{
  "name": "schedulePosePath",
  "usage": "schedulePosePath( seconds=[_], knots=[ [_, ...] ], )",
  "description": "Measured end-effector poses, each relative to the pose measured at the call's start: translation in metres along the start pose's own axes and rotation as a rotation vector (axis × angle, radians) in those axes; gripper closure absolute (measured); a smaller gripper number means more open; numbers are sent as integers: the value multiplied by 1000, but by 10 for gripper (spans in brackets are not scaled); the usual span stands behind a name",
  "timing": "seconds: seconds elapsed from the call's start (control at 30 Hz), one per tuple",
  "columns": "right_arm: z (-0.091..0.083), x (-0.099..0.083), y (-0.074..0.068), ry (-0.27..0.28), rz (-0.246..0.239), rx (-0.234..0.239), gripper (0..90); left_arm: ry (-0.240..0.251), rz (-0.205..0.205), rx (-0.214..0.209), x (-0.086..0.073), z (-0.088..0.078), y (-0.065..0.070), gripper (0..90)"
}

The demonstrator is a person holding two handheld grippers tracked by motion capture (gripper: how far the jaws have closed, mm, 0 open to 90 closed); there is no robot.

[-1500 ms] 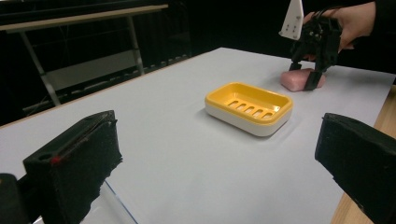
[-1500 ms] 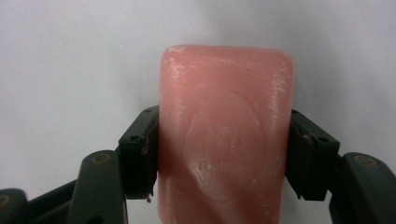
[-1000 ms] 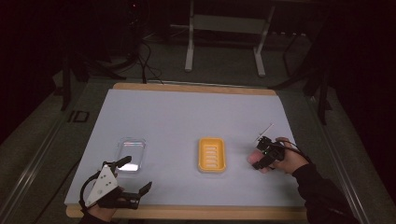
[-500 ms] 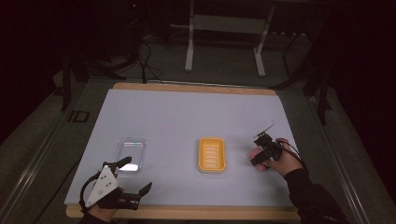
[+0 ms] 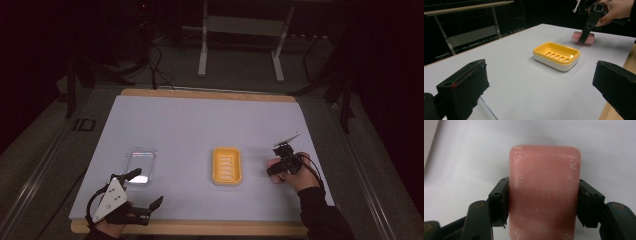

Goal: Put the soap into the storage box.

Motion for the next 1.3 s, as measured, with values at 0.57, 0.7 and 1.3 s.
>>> schedulePosePath(
  seconds=[0.57, 0.7, 1.3],
  knots=[
    [-25, 1, -11, 60, 204, -64, 375, -48, 50, 83, 4, 5, 10, 4],
    [-24, 3, -16, 51, 211, -54, 375, -33, 46, 47, 5, 6, 10, 4],
    [-38, 30, -59, 55, 188, -86, 376, -2, 28, -9, 8, 7, 9, 4]
  ],
)
Point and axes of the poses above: each handheld gripper's, and its own axes: z roughly forward along the jaws, x roughly out of its top, y roughly to its right, the point moved 2 cm from there along z, roughly forward along the jaws, and after that the axes turned 12 degrees about -x, right-handed, at the moved point
